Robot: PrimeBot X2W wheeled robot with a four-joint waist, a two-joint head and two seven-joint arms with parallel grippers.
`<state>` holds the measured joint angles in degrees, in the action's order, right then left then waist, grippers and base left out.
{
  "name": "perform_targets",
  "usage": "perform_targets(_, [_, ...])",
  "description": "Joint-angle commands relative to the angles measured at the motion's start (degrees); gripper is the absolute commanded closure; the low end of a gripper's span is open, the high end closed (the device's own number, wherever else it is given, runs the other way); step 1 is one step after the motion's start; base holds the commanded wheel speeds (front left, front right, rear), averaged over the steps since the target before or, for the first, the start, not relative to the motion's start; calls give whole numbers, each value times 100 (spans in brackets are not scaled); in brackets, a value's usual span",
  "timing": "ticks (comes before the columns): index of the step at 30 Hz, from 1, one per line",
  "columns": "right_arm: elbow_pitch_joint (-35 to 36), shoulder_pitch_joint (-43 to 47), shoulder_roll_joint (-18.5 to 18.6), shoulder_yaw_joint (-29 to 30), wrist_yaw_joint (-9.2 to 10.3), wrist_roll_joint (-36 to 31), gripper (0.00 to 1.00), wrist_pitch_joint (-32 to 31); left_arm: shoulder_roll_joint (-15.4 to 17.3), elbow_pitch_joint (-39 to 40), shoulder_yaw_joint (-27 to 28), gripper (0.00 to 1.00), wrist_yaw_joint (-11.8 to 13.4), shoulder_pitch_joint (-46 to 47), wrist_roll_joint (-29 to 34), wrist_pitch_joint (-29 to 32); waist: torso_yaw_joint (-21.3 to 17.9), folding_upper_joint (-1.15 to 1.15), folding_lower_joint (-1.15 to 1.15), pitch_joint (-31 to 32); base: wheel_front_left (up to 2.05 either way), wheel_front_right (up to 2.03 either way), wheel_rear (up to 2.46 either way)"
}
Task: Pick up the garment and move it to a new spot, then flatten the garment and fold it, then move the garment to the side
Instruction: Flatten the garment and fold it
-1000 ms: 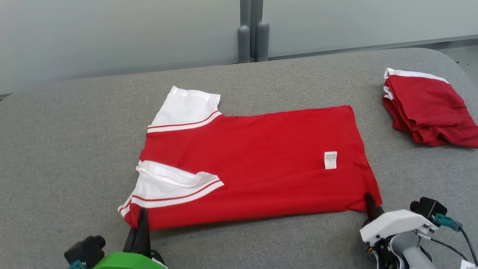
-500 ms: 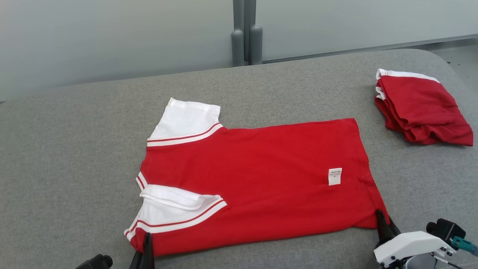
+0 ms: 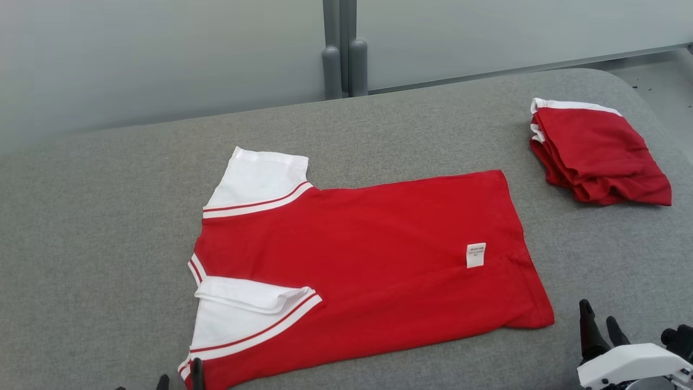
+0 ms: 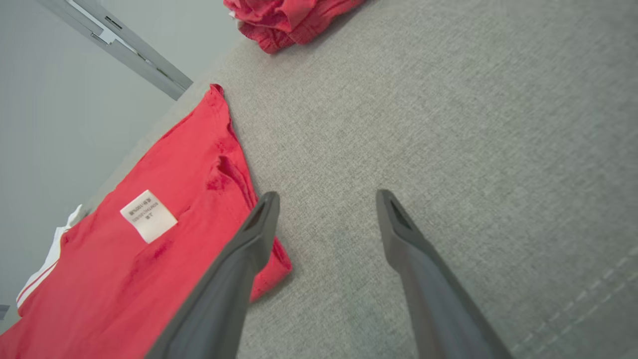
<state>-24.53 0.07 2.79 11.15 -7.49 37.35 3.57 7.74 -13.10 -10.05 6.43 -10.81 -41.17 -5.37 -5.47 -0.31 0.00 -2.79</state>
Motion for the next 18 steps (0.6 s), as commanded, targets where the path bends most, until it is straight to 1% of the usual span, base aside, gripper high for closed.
perform_targets(1, [109, 97, 22, 59, 0, -96, 0, -25, 99, 36, 30, 0, 31, 14, 85, -5, -24, 31, 0, 14, 0, 0, 0])
perform_targets(5, [538, 72, 21, 159, 0, -327, 0, -156, 360, 158, 21, 0, 59, 339, 255, 75, -58, 31, 0, 18, 0, 0, 0])
perform_targets(9, [1040, 37, 20, 85, 0, -566, 0, -367, 635, 263, -123, 0, -3, 909, 510, 307, -95, 31, 0, -18, 0, 0, 0])
perform_targets(14, [1679, -80, 23, -222, 0, -800, 0, -676, 942, 220, -425, 0, -213, 1935, 817, 797, -219, 31, 0, -241, 0, 0, 0])
perform_targets(17, [1952, -233, 21, -428, 0, -949, 0, -836, 1012, 53, -559, 0, -334, 2600, 909, 1087, -326, 31, 0, -460, 0, 0, 0])
perform_targets(18, [2082, -377, 21, -576, 0, -985, 0, -904, 1041, -124, -620, 0, -391, 3044, 965, 1239, -404, 31, 0, -646, 0, 0, 0])
